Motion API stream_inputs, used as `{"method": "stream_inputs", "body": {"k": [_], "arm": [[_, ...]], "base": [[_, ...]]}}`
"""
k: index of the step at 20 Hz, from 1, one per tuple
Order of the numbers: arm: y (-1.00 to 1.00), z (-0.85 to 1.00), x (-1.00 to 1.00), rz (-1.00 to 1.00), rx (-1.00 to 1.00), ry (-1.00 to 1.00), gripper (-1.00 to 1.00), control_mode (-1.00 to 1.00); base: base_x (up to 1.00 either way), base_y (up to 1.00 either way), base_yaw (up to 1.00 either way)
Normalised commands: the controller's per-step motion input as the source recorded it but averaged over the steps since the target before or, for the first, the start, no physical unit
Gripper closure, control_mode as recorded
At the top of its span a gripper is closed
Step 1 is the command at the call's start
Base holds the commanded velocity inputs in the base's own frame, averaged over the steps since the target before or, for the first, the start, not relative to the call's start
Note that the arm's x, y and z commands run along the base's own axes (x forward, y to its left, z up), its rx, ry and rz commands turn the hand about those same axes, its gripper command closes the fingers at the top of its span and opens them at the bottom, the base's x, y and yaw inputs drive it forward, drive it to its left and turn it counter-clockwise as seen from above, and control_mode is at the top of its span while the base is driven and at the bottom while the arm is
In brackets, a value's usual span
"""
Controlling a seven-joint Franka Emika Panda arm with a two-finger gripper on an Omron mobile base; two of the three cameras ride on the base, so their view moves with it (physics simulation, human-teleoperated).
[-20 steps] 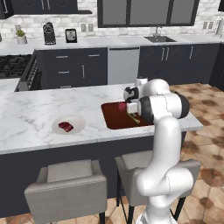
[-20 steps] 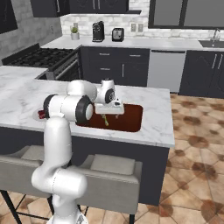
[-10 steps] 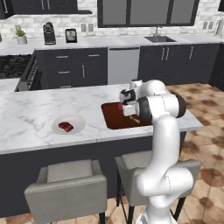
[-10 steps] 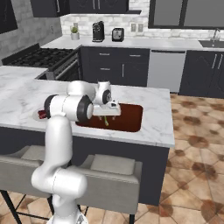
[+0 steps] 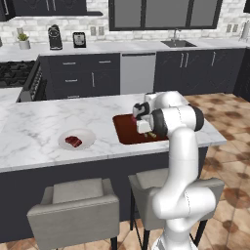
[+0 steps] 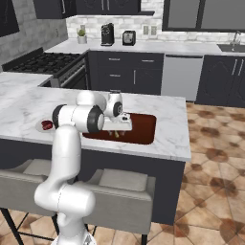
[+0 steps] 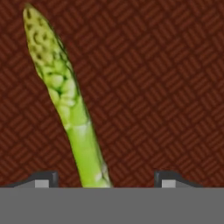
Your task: Create a steak meal by picking up the steak and asparagus from the tray and placing them on the plate. Leave the pomegranate on the tray.
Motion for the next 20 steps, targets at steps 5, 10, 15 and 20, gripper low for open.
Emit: {"method": "stream_inputs", "body": {"k": [5, 10, 15, 20], "arm": [[0.02, -0.14, 0.00, 0.04, 0.00, -0.03, 1.00, -1.00], [0.00, 0.24, 0.00, 0.00, 0.00, 0.00, 1.00, -1.00], [0.00, 0.67, -0.09, 0.00, 0.00, 0.00, 1.00, -1.00], [0.20, 0.62, -0.47, 0.02, 0.00, 0.00, 1.00, -1.00]], "base": [[0.00, 0.00, 0.00], [0.00, 0.00, 0.00], [0.00, 0.00, 0.00], [0.00, 0.00, 0.00]]}}
